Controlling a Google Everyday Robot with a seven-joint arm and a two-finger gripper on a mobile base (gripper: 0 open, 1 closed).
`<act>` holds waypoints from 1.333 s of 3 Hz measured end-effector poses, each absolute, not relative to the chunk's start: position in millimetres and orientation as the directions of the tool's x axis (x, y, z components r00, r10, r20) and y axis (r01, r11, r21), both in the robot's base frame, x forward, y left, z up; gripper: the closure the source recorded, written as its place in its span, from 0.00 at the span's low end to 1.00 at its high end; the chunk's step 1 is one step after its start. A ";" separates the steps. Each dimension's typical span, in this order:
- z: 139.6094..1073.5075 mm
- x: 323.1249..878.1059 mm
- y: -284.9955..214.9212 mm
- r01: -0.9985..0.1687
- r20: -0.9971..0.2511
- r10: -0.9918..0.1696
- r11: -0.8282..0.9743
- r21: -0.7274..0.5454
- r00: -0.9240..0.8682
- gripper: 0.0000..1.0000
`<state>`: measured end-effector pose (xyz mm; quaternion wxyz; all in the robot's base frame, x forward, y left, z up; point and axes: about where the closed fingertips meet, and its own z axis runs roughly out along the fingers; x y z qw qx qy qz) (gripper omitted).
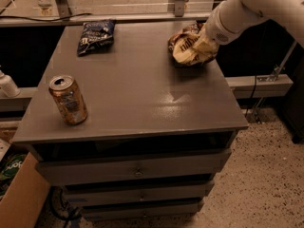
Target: Move brown chip bag near blue chip bag
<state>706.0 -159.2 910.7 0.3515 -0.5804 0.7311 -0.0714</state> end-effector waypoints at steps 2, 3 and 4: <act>942.3 713.2 -62.7 -0.807 -0.500 -0.859 0.217 -0.549 0.109 1.00; 931.2 722.7 -19.5 -0.805 -0.499 -0.852 0.179 -0.565 0.161 1.00; 910.4 736.5 14.9 -0.800 -0.489 -0.853 0.160 -0.578 0.184 1.00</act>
Offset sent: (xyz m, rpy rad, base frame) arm 0.0131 0.1644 0.0483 0.1264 -0.1373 0.3006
